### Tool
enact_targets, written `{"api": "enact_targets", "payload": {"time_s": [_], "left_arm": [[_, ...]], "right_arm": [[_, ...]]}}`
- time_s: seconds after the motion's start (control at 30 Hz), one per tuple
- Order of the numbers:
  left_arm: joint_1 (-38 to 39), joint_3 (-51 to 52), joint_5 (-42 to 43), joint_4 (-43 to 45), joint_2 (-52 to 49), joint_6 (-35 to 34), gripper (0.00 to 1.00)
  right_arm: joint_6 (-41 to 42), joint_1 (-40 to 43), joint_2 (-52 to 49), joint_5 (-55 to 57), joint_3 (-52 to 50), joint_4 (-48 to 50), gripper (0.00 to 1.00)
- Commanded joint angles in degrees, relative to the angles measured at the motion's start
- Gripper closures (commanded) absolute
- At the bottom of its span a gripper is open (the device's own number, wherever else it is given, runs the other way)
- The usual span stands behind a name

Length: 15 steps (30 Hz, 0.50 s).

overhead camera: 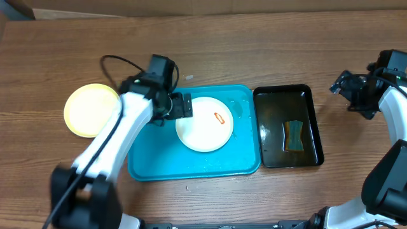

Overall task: Clean dirty plates on tray and stack at the side
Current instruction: 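Slide the white plate right onto the teal tray center, then reach the right gripper into the black tray and grasp the sponge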

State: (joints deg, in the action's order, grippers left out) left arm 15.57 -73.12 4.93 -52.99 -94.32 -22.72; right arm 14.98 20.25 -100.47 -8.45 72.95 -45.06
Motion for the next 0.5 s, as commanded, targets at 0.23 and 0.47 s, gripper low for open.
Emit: {"api": "enact_targets", "payload": {"time_s": [0.23,0.47], "left_arm": [[-0.50,-0.48,0.87,-2.47,4.63,3.58,0.39],[-0.39,0.61,1.11,-3.56,-1.60,-0.72,0.49]], "right_arm": [[-9.29,-6.58,0.22,-20.50,0.42,-7.41,0.34],[-5.27,-16.31,0.22,2.23,-0.04,-17.88,0.35]]}}
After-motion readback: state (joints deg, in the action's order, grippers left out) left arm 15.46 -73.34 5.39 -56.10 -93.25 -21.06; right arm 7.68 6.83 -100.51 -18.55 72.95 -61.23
